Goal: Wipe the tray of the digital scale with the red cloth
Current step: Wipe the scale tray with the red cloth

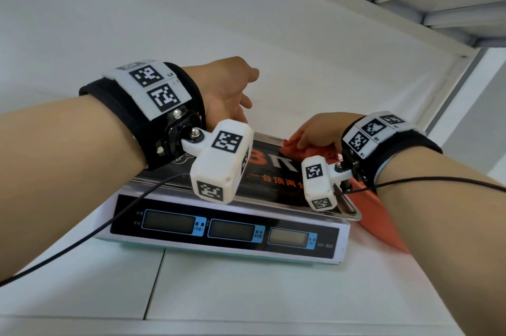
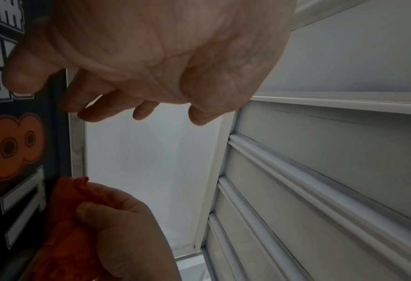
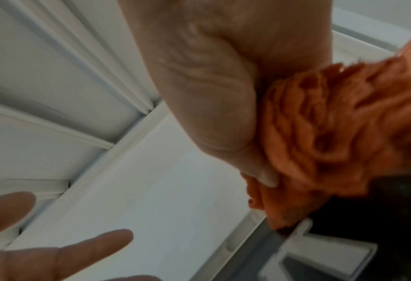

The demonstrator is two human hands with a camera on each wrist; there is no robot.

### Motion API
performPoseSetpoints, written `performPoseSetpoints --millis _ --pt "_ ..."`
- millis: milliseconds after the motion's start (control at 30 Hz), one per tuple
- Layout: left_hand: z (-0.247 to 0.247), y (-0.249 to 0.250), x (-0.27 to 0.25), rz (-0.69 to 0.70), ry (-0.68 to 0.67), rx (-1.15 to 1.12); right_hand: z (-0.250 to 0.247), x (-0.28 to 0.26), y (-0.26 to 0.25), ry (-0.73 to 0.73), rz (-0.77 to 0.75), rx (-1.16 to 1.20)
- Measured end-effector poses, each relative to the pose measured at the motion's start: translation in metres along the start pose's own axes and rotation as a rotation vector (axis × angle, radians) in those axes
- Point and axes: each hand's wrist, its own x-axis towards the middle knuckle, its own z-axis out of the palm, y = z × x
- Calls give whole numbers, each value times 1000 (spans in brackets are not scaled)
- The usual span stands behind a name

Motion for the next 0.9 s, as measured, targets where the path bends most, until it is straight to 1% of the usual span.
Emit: performPoseSetpoints --millis 100,233,267,333,400,500,567,633,700,767,800,867,900 --pt "-3 0 -2 -1 13 -9 2 -4 -4 10 -44 -104" --pt "-10 -2 -4 4 19 -32 -3 -9 -10 -99 -101 -64" --pt "-12 -3 -5 5 21 -38 -6 -9 -11 -89 -115 -55" --pt "-15 -5 -7 3 30 -53 -11 -8 -11 -21 -121 -38" --pt "-17 -6 -8 3 36 -61 -13 -3 -9 17 -101 -55" --pt "-18 -7 -9 5 34 -64 -9 3 -4 -7 -79 -162" --pt "-18 -8 -10 3 30 -61 -6 2 -2 -25 -102 -193" --pt "-17 -7 -10 4 31 -55 -8 -5 -2 -91 -92 -211" --pt "-16 -7 -10 6 29 -38 -14 -15 -1 -208 -66 -217" --pt "-12 -7 -10 11 23 -30 -18 -24 1 -279 -73 -138" --pt "-9 -8 -12 14 19 -30 -18 -26 2 -268 -90 -68" --pt "-3 -11 -14 7 13 -22 -17 -25 7 -139 -111 65" --pt "0 -11 -14 6 16 -21 -15 -24 10 -73 -113 58"
